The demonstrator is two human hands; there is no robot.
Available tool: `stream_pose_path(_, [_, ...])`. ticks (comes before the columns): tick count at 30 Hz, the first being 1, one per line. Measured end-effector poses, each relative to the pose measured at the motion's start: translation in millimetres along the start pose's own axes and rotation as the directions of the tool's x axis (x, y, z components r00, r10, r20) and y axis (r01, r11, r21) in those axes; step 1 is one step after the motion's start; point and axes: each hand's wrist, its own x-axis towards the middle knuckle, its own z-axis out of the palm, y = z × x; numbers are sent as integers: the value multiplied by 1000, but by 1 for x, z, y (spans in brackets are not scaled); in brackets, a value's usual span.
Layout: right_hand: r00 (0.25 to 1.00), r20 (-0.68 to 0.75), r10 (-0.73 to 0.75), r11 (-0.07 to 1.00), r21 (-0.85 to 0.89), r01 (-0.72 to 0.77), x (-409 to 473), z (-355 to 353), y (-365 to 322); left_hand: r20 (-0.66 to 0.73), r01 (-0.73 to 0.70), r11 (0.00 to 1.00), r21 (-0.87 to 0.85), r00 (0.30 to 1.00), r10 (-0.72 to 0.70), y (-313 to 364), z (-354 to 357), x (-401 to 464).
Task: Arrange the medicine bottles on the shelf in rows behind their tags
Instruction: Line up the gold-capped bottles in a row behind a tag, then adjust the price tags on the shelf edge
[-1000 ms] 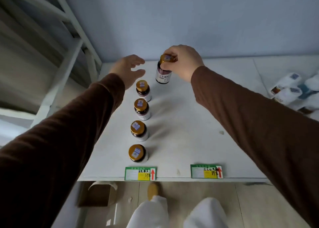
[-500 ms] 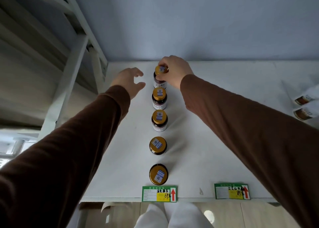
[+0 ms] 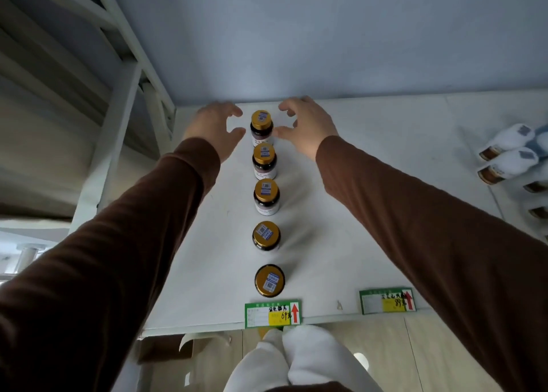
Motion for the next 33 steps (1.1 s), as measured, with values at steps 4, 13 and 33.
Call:
stream_pose_path(4, [997,-62,37,999,4,-37,-51,-32,19,-62,-170,984,52,983,173,49,-9,-13])
stream_pose_path(13, [968,-196,157,988,16,-156,-161,-102,112,56,-303,952,-30,951,305,177,38,-58])
stream_pose_path(33, [997,-45,64,997,46,-62,-319,-177,276,140,-133,972,-191,977,161,339,151,-208])
